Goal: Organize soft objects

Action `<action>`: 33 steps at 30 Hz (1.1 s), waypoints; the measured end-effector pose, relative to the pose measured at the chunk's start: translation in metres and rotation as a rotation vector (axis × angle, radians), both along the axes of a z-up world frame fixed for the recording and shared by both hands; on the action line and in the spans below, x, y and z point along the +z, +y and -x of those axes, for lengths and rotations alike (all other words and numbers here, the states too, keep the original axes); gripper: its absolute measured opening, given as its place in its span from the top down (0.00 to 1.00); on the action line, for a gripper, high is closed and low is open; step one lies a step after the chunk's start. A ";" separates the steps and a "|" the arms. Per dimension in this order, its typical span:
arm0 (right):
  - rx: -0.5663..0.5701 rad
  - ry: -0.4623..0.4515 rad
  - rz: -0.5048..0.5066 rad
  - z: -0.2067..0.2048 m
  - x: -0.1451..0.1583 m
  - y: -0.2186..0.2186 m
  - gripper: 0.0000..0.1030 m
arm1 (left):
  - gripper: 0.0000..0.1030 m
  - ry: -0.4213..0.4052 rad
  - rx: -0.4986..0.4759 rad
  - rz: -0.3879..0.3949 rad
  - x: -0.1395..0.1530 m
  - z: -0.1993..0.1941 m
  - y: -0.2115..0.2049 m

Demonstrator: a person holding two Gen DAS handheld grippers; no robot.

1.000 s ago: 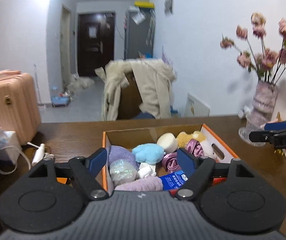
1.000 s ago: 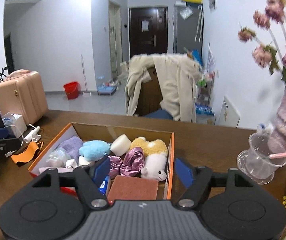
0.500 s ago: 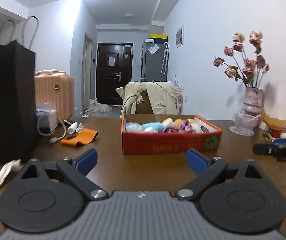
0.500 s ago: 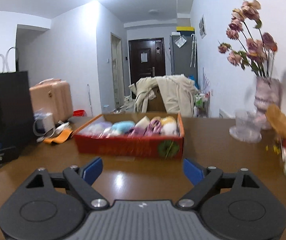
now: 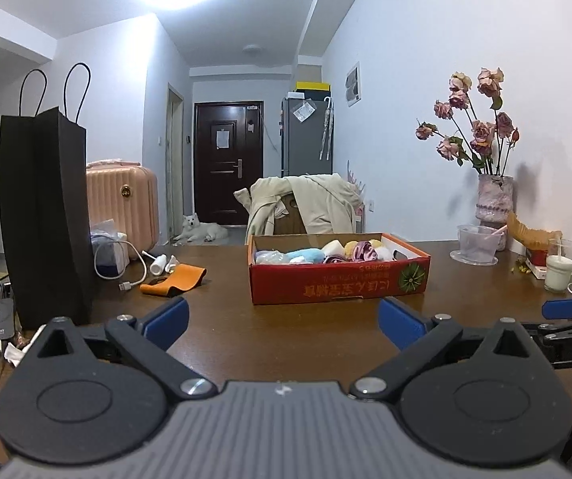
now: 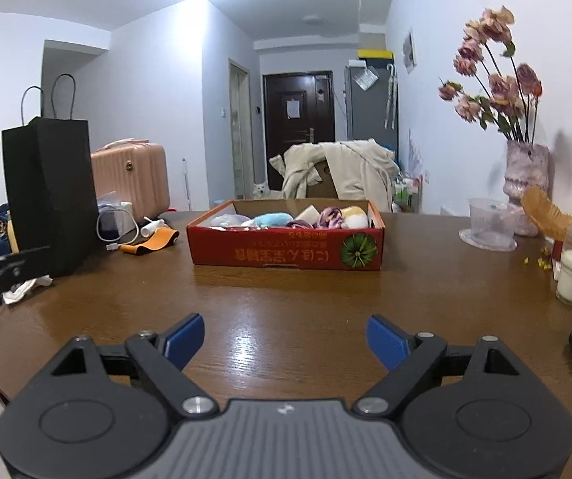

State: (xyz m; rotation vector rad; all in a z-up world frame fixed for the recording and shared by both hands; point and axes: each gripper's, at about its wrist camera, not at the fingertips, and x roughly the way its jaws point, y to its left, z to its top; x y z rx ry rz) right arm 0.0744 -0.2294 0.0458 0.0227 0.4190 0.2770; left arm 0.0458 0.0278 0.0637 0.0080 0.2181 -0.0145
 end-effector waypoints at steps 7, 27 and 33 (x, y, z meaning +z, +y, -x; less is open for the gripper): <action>0.010 -0.001 0.004 0.000 0.000 0.004 0.12 | 0.00 -0.014 -0.006 -0.001 0.001 0.003 0.001; 0.000 -0.006 -0.006 0.000 -0.001 0.002 0.12 | 0.00 -0.018 -0.014 0.000 0.003 0.006 -0.001; -0.003 -0.008 -0.004 0.000 -0.001 0.002 0.12 | 0.00 -0.017 -0.015 -0.001 0.003 0.006 -0.001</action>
